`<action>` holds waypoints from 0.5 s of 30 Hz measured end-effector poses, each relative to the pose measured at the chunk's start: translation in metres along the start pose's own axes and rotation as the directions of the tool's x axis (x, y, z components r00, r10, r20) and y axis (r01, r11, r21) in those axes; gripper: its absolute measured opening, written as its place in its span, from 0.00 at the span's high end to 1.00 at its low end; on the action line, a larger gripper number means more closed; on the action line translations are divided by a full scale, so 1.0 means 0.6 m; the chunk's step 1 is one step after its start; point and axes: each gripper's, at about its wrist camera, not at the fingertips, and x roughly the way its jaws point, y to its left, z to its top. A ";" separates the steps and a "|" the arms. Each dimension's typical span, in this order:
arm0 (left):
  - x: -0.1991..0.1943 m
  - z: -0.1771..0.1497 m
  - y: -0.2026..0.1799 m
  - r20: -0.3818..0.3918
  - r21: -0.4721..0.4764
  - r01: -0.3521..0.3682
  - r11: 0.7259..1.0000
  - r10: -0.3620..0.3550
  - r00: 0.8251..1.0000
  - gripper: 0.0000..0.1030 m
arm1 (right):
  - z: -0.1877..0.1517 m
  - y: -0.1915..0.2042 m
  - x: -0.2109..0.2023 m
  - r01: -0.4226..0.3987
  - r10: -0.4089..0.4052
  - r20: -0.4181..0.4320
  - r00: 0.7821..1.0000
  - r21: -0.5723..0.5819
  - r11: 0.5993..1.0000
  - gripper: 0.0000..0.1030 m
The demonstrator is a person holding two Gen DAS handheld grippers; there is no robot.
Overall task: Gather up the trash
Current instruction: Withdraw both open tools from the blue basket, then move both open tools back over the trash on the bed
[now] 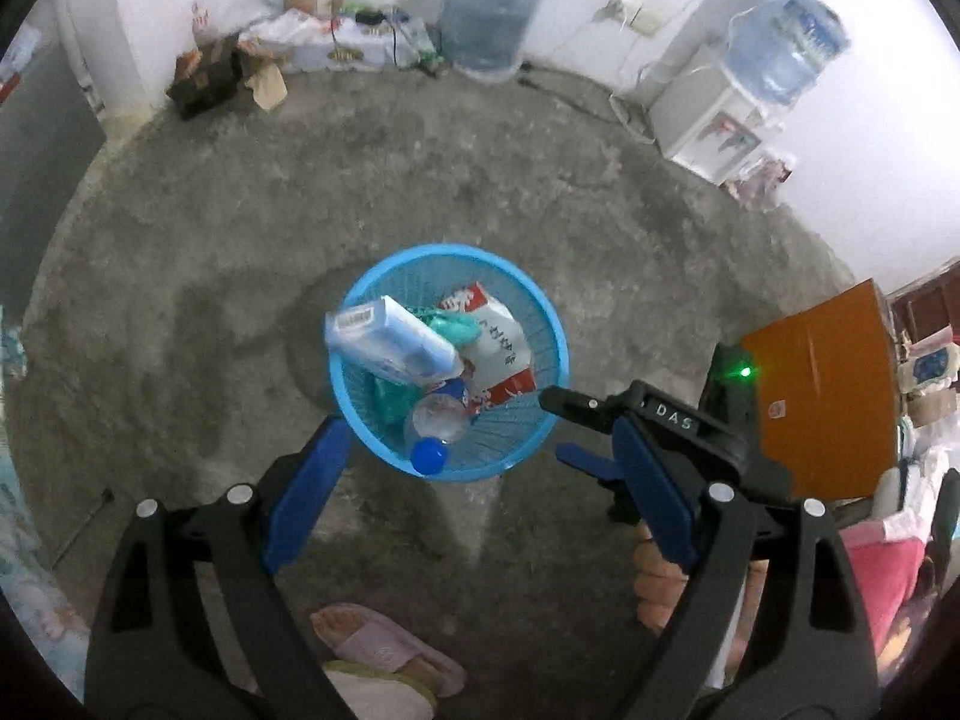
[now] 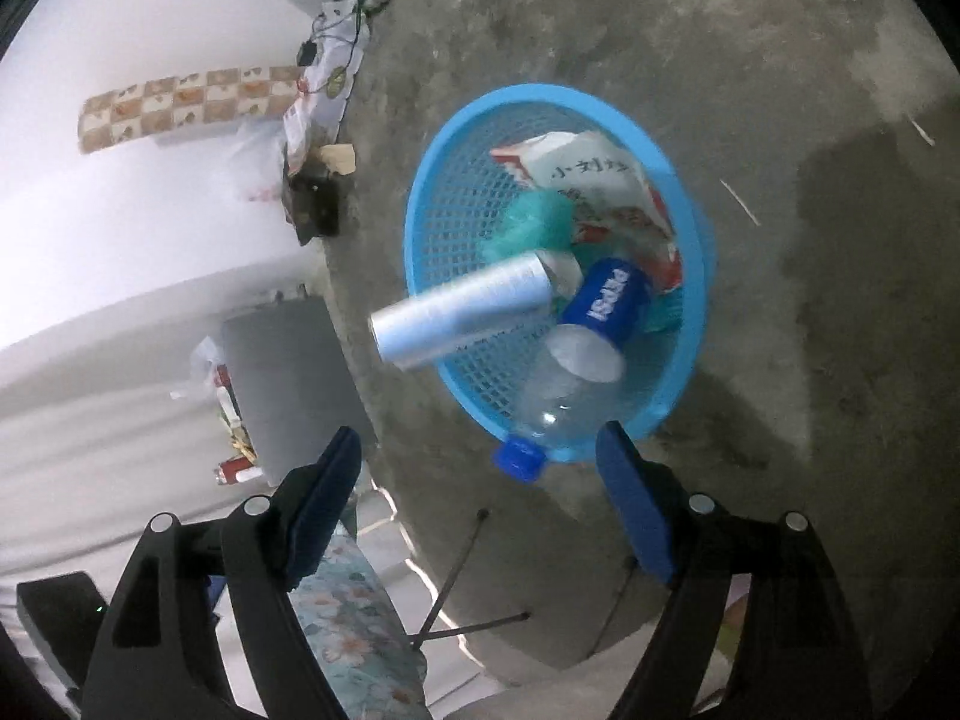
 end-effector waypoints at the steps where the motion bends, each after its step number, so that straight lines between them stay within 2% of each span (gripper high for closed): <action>1: -0.015 -0.001 0.000 0.015 0.003 -0.007 1.000 0.007 1.000 0.18 | -0.003 0.001 -0.003 -0.010 0.010 0.005 1.000 -0.002 1.000 0.24; 5: -0.095 -0.021 -0.006 0.084 0.032 -0.030 0.999 0.027 0.996 0.18 | -0.032 0.028 -0.016 -0.026 0.027 0.014 1.000 -0.063 0.998 0.24; 10: -0.233 -0.074 -0.013 0.197 0.057 -0.062 0.996 0.049 0.979 0.17 | -0.105 0.120 -0.037 -0.034 0.034 -0.005 0.999 -0.240 0.970 0.24; 12: -0.291 -0.106 -0.015 0.246 0.056 -0.070 0.996 0.054 0.968 0.17 | -0.146 0.171 -0.052 -0.022 0.021 -0.005 1.000 -0.355 0.935 0.24; 15: -0.374 -0.165 -0.016 0.320 0.048 -0.089 0.995 0.069 0.945 0.17 | -0.208 0.239 -0.075 -0.003 0.010 0.012 1.000 -0.513 0.858 0.22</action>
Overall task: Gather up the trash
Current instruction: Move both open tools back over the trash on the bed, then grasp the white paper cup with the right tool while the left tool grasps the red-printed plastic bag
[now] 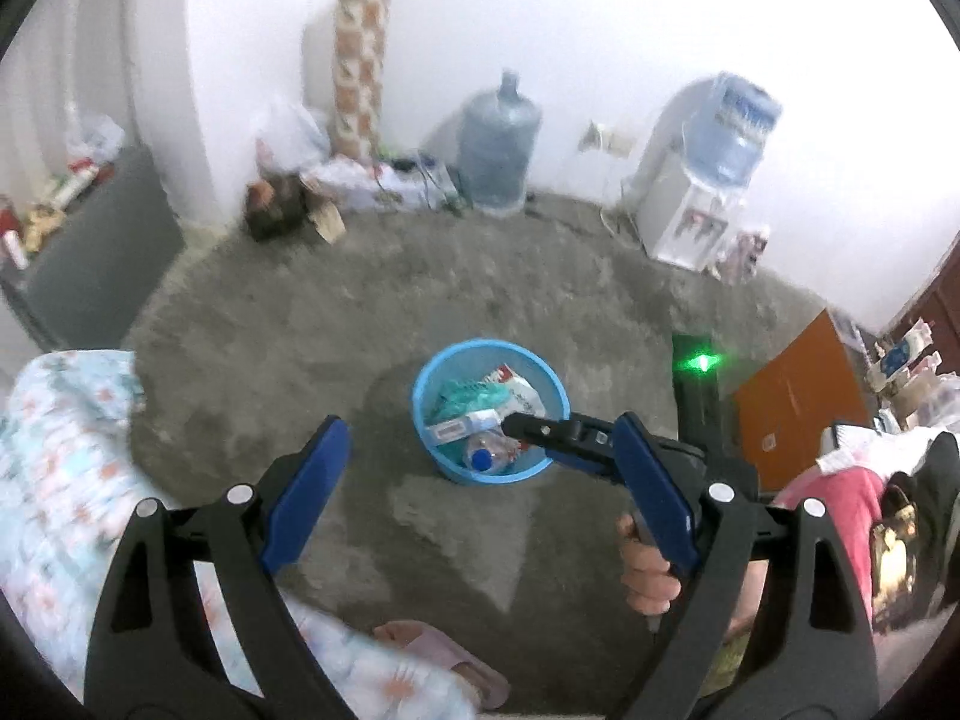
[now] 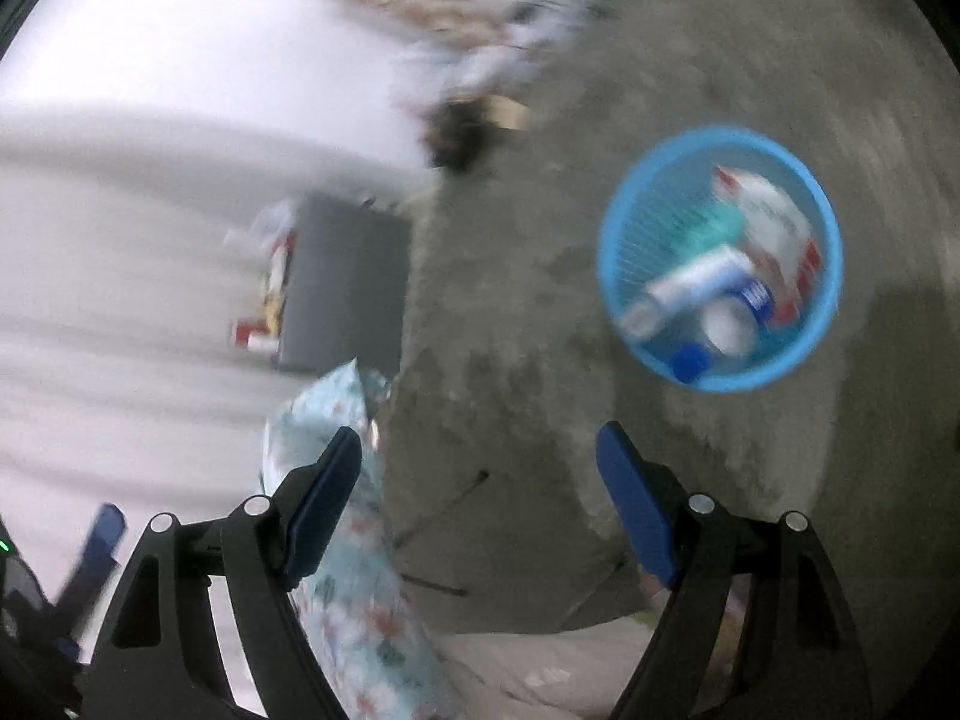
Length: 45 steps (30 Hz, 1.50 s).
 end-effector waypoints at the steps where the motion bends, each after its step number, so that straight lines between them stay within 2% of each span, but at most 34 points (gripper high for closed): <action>1: -0.044 -0.018 0.003 0.034 -0.011 -0.006 1.000 0.006 0.999 0.17 | -0.011 0.036 -0.008 0.012 -0.012 0.004 1.000 -0.070 0.997 0.21; 5: -0.152 -0.086 0.018 0.119 -0.059 -0.054 0.997 0.061 0.991 0.15 | -0.057 0.146 -0.031 0.016 -0.012 0.014 1.000 -0.291 0.957 0.14; 8: -0.227 -0.151 0.039 0.176 -0.116 -0.112 0.987 0.131 0.976 0.14 | -0.109 0.221 -0.046 0.042 -0.027 0.040 0.999 -0.455 0.889 0.07; 11: -0.281 -0.210 0.062 0.206 -0.194 -0.175 0.965 0.214 0.955 0.12 | -0.152 0.273 -0.049 0.068 -0.042 0.058 0.997 -0.565 0.822 0.06; 15: -0.336 -0.288 0.099 0.216 -0.310 -0.258 0.915 0.332 0.918 0.11 | -0.205 0.317 -0.042 0.096 -0.075 0.059 0.995 -0.646 0.757 0.06; 16: -0.349 -0.312 0.108 0.208 -0.344 -0.290 0.893 0.374 0.904 0.11 | -0.218 0.325 -0.039 0.101 -0.082 0.060 0.995 -0.664 0.741 0.06; 20: -0.371 -0.366 0.130 0.182 -0.428 -0.335 0.839 0.443 0.878 0.08 | -0.261 0.352 -0.023 0.149 -0.126 0.085 0.988 -0.720 0.678 0.06; 22: -0.381 -0.391 0.137 0.171 -0.481 -0.342 0.807 0.469 0.867 0.08 | -0.284 0.366 -0.018 0.178 -0.141 0.113 0.983 -0.750 0.638 0.06; 26: -0.406 -0.434 0.147 0.191 -0.539 -0.328 0.776 0.492 0.850 0.08 | -0.323 0.385 -0.010 0.214 -0.156 0.152 0.976 -0.806 0.552 0.06; 27: -0.411 -0.442 0.151 0.195 -0.545 -0.329 0.771 0.499 0.845 0.08 | -0.335 0.386 -0.008 0.237 -0.164 0.177 0.970 -0.821 0.519 0.06; 31: -0.439 -0.476 0.166 0.206 -0.599 -0.346 0.722 0.557 0.805 0.08 | -0.362 0.384 -0.003 0.275 -0.176 0.217 0.960 -0.849 0.451 0.06; 33: -0.452 -0.496 0.167 0.213 -0.626 -0.353 0.696 0.588 0.781 0.08 | -0.369 0.384 -0.002 0.254 -0.168 0.198 0.966 -0.860 0.443 0.06; 39: -0.472 -0.557 0.171 0.172 -0.668 -0.393 0.631 0.646 0.744 0.08 | -0.382 0.398 0.005 0.108 -0.117 0.058 0.991 -0.865 0.490 0.06; 45: -0.477 -0.592 0.184 0.144 -0.696 -0.399 0.597 0.660 0.737 0.08 | -0.393 0.407 0.031 -0.027 -0.112 -0.110 0.988 -0.822 0.569 0.06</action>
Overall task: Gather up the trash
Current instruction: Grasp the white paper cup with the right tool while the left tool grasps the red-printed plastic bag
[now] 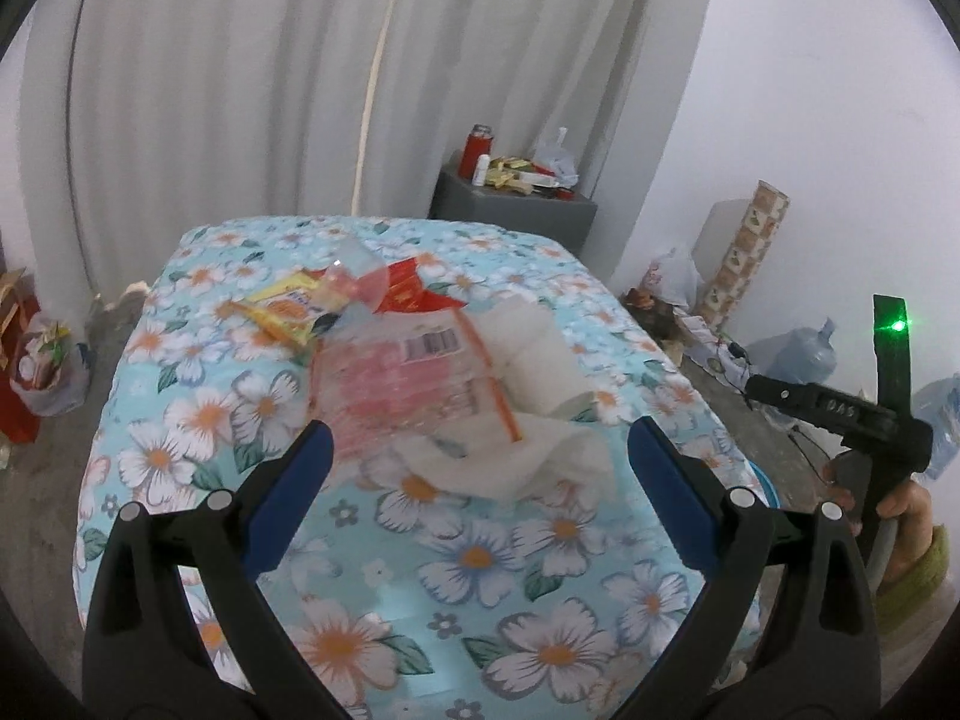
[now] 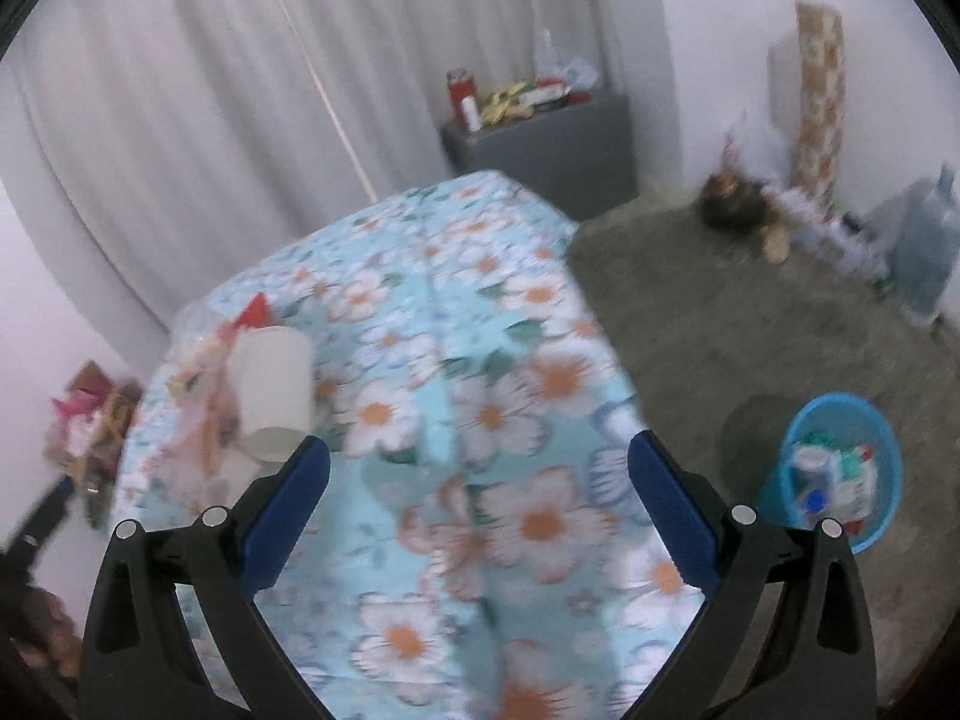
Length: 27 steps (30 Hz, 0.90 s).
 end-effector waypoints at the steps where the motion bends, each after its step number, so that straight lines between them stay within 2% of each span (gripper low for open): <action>1: 0.001 -0.001 0.004 0.002 -0.005 -0.011 1.000 0.011 1.000 0.08 | 0.000 0.000 0.006 -0.025 0.025 -0.020 0.999 0.017 1.000 0.06; 6: 0.016 -0.009 0.013 0.018 0.050 -0.071 0.996 0.070 0.997 0.08 | -0.002 0.002 0.033 -0.109 0.115 -0.102 0.988 0.063 0.992 0.06; 9: 0.048 -0.019 0.015 0.024 0.148 -0.170 0.974 0.168 0.985 0.09 | 0.000 0.008 0.048 -0.138 0.147 -0.133 0.980 0.076 0.988 0.06; 13: 0.080 -0.025 0.007 0.024 0.260 -0.223 0.939 0.225 0.974 0.09 | 0.004 0.026 0.073 -0.173 0.185 -0.171 0.968 0.079 0.982 0.06; 15: 0.094 -0.034 -0.006 0.028 0.346 -0.253 0.904 0.260 0.965 0.09 | 0.005 0.036 0.084 -0.183 0.194 -0.189 0.962 0.076 0.980 0.06; 18: 0.126 -0.058 -0.025 0.038 0.506 -0.315 0.803 0.344 0.938 0.09 | 0.007 0.051 0.103 -0.197 0.208 -0.213 0.955 0.073 0.978 0.07; 21: 0.152 -0.082 -0.031 0.043 0.612 -0.344 0.712 0.405 0.913 0.24 | 0.009 0.064 0.115 -0.200 0.208 -0.226 0.952 0.059 0.978 0.07; 23: 0.165 -0.090 -0.029 0.046 0.644 -0.358 0.676 0.433 0.900 0.30 | 0.009 0.070 0.122 -0.203 0.210 -0.235 0.949 0.054 0.978 0.07; 27: 0.179 -0.098 -0.024 0.058 0.681 -0.374 0.629 0.462 0.885 0.33 | 0.007 0.078 0.136 -0.207 0.214 -0.255 0.943 0.054 0.977 0.08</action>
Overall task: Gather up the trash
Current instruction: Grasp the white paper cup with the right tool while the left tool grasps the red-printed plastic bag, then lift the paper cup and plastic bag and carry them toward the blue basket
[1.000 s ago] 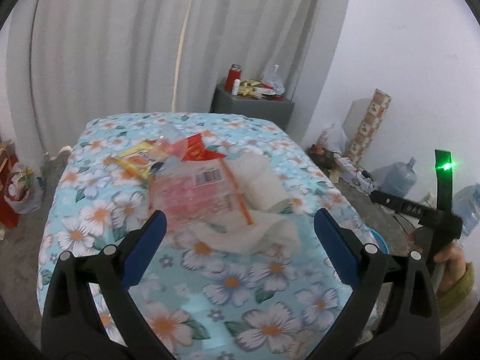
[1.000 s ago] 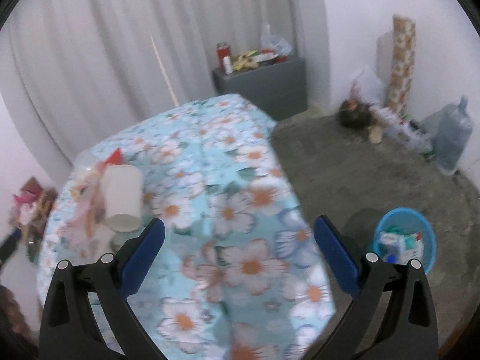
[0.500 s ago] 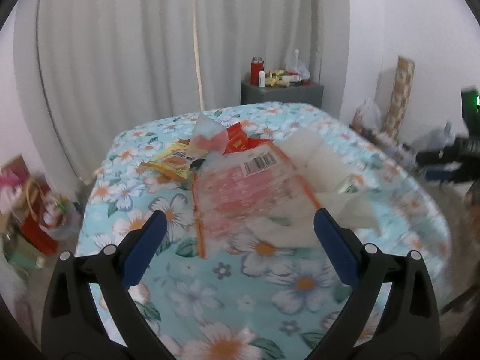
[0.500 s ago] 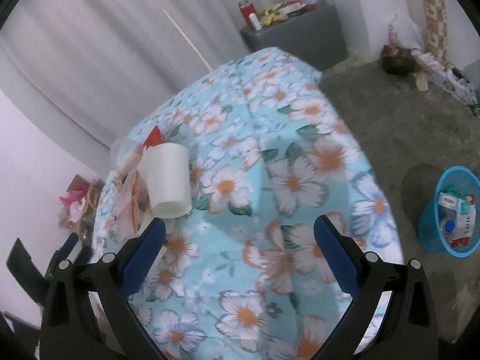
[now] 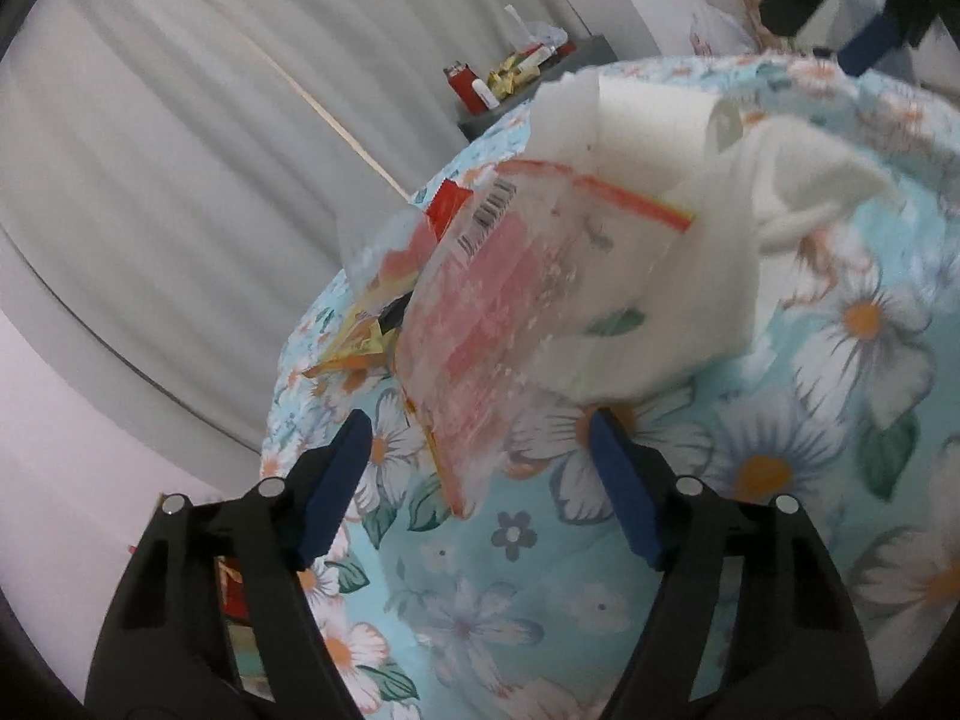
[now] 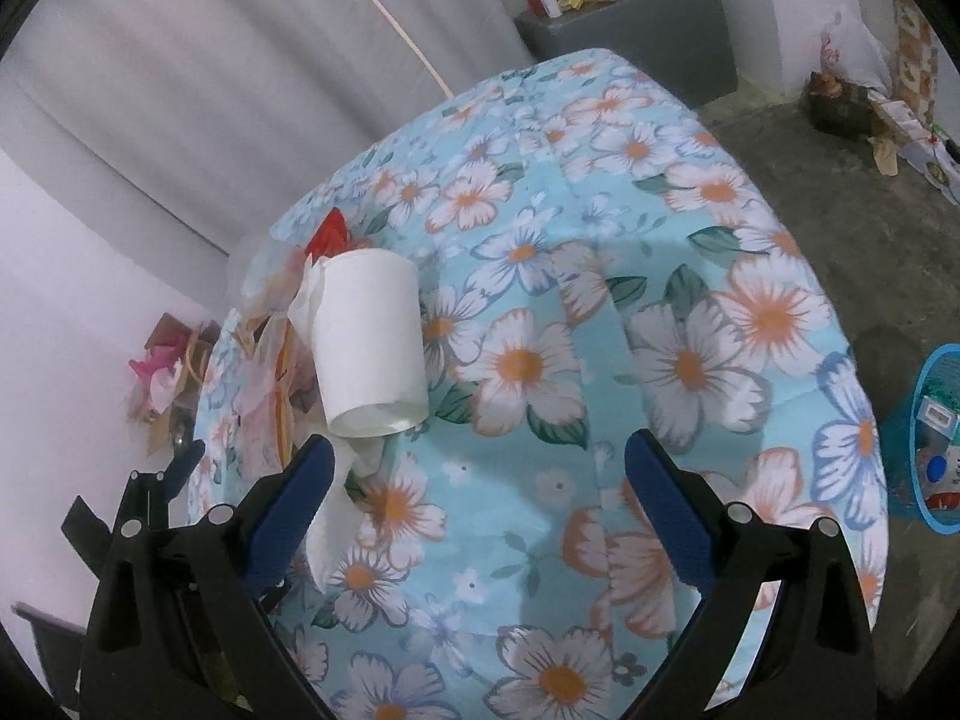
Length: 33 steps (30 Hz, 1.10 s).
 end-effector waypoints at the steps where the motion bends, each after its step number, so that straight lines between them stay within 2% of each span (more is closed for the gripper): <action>1: 0.003 -0.001 -0.001 -0.001 0.011 -0.003 1.000 0.003 1.000 0.34 | 0.001 0.000 0.003 -0.001 0.001 -0.004 1.000 0.001 1.000 0.08; 3: 0.011 -0.001 -0.003 0.002 0.026 -0.015 1.000 0.015 1.000 0.38 | 0.002 -0.001 0.009 -0.008 0.008 -0.015 1.000 0.006 1.000 0.08; 5: 0.018 0.001 -0.006 0.003 0.048 -0.026 0.998 0.026 1.000 0.48 | 0.004 -0.002 0.017 -0.020 0.020 -0.027 0.999 0.015 1.000 0.10; 9: 0.027 0.002 -0.010 0.019 0.091 -0.062 0.994 0.060 0.998 0.57 | 0.012 -0.001 0.031 -0.074 0.076 -0.050 0.996 0.044 0.996 0.12; 11: 0.030 0.001 -0.012 0.023 0.100 -0.071 0.993 0.069 0.997 0.67 | 0.017 0.004 0.038 -0.107 0.110 -0.060 0.992 0.052 0.993 0.12; 16: 0.032 0.003 -0.008 0.025 0.079 -0.083 0.993 0.082 0.996 0.80 | 0.041 0.031 0.060 -0.167 0.170 -0.084 0.982 0.035 0.985 0.16; 20: 0.032 0.002 0.005 0.023 0.030 -0.078 0.996 0.078 0.997 0.87 | 0.056 0.044 0.082 -0.179 0.179 -0.101 0.979 0.007 0.984 0.20; 26: 0.018 -0.002 0.027 0.041 -0.042 -0.092 0.995 0.094 0.995 0.97 | 0.068 0.049 0.122 -0.212 0.216 -0.159 0.964 0.038 0.976 0.32; 29: 0.016 -0.003 0.028 0.053 -0.054 -0.095 0.994 0.098 0.994 0.99 | 0.066 0.050 0.129 -0.221 0.226 -0.182 0.957 0.049 0.974 0.42; 33: 0.002 -0.008 0.024 0.069 -0.062 -0.094 0.994 0.098 0.993 1.00 | 0.057 0.051 0.120 -0.201 0.204 -0.177 0.963 0.037 0.979 0.44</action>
